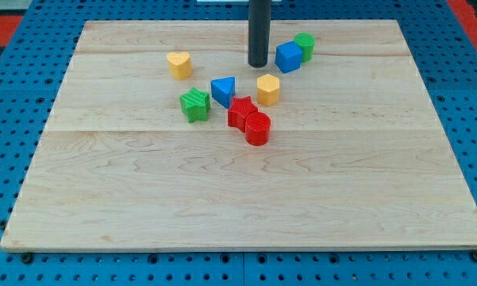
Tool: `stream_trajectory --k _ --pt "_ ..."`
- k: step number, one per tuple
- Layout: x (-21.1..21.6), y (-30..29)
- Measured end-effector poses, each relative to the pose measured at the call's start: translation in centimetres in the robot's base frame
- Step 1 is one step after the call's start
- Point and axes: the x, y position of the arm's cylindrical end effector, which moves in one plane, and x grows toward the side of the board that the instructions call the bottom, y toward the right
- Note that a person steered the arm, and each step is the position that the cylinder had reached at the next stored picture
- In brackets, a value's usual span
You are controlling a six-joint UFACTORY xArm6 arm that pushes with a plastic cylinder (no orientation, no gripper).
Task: Push the yellow hexagon towards the right center
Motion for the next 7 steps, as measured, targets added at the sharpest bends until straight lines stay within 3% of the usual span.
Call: stream_trajectory --k 4,7 --pt "-1.5 0.0" --pt "3.3 -4.6"
